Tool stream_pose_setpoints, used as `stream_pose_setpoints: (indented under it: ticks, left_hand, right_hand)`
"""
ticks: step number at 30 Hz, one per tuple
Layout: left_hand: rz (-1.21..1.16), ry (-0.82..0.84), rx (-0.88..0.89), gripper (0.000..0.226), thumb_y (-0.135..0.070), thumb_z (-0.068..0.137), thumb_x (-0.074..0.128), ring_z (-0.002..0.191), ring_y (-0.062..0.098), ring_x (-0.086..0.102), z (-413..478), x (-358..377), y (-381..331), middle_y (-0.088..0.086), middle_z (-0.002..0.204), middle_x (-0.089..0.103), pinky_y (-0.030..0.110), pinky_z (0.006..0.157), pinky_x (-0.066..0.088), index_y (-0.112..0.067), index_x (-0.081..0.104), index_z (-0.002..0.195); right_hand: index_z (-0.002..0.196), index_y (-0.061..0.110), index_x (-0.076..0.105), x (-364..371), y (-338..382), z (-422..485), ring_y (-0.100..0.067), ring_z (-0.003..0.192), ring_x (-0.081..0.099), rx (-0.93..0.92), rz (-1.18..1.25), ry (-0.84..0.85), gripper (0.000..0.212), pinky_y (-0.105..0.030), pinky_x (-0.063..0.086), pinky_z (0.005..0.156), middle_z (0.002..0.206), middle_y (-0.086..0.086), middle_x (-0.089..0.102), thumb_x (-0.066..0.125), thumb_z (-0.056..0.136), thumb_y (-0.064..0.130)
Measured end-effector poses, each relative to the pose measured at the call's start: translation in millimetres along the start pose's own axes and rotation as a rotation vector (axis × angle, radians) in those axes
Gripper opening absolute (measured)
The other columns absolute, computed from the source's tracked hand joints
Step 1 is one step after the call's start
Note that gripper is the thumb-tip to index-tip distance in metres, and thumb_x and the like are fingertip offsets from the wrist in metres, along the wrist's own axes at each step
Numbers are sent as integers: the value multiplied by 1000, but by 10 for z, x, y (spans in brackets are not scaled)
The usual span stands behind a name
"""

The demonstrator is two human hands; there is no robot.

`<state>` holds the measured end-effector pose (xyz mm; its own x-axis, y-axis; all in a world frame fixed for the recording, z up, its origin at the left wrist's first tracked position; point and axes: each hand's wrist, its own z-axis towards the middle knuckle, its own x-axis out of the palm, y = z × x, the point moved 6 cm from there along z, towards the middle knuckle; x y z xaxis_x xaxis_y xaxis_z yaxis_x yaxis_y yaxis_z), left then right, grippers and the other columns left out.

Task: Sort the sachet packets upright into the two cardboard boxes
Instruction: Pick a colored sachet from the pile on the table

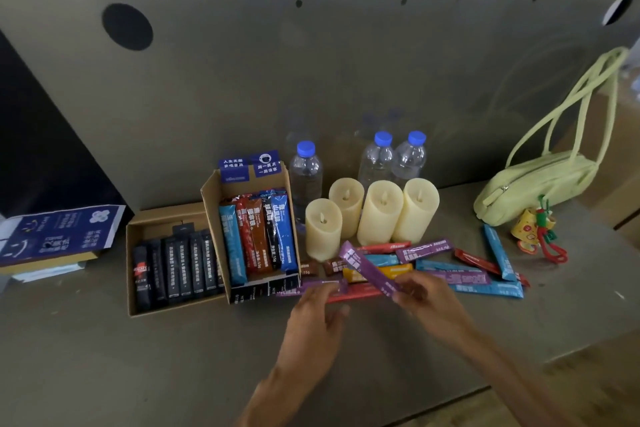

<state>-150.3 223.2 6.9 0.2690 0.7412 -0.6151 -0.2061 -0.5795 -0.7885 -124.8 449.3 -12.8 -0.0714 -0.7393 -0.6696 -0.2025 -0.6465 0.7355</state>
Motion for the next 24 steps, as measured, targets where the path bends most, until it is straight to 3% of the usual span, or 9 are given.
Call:
stream_pose_setpoints:
  ticks: [2,4,7,9,12,16,18,21,24]
  left_hand:
    - [-239,-36,-87,21,-29,91,67,96,-5,64,37,-130,-82,-16,106,69,11,85,49,-32,63,112]
    - [-437,-29,-115,15,-25,90,69,92,-2,68,78,-217,-153,-13,99,73,23,85,55,-24,66,105]
    - [-491,-121,-130,3,-15,90,68,78,5,70,119,-422,-152,-9,82,74,25,72,55,-17,69,91]
    - [-489,-197,-152,9,-13,91,67,70,7,67,119,-568,-65,-8,74,72,22,65,51,-17,68,83]
    - [-499,-238,-175,7,-14,91,68,75,11,71,102,-713,81,-5,79,74,29,70,57,-16,70,84]
    - [-422,-300,-214,8,-18,92,66,72,7,70,51,-871,242,-5,79,73,27,68,57,-18,67,85]
    - [-334,-346,-233,11,-21,96,61,70,2,67,71,-981,293,-6,80,71,19,65,55,-21,63,85]
    - [-183,-379,-256,13,-13,98,53,75,6,64,221,-1105,360,-5,86,68,12,59,49,-19,59,88]
    - [-51,-367,-261,13,-7,95,51,93,16,65,393,-1086,370,0,100,66,33,76,59,-17,58,101]
  right_hand:
    - [94,18,71,49,295,-97,-6,67,66,2,198,31,10,-21,53,61,82,4,72,73,88,11]
    - [92,14,71,130,610,-163,-9,59,62,-17,329,75,8,-20,49,55,79,-1,73,70,89,7]
    - [92,11,70,315,927,-198,-11,55,58,-10,491,127,6,-19,44,50,76,-5,73,68,90,6]
    - [93,14,71,440,1029,-176,-12,52,57,-4,522,139,5,-19,43,49,78,-3,74,68,92,10]
    - [89,15,73,596,1141,-140,-12,53,55,-10,513,159,7,-21,44,52,80,-3,75,68,93,12]
    - [90,16,74,771,1275,-59,-15,55,61,-2,441,171,4,-26,50,54,83,-4,76,70,91,16]
    - [95,20,73,827,1270,11,-13,64,69,17,420,121,5,-31,58,66,87,0,75,71,90,21]
    - [95,36,67,830,1277,124,8,88,66,-27,312,22,13,-13,51,74,91,19,71,67,93,23]
    - [104,34,67,905,1327,222,18,92,61,-65,277,45,16,-4,48,69,98,25,68,63,96,20]
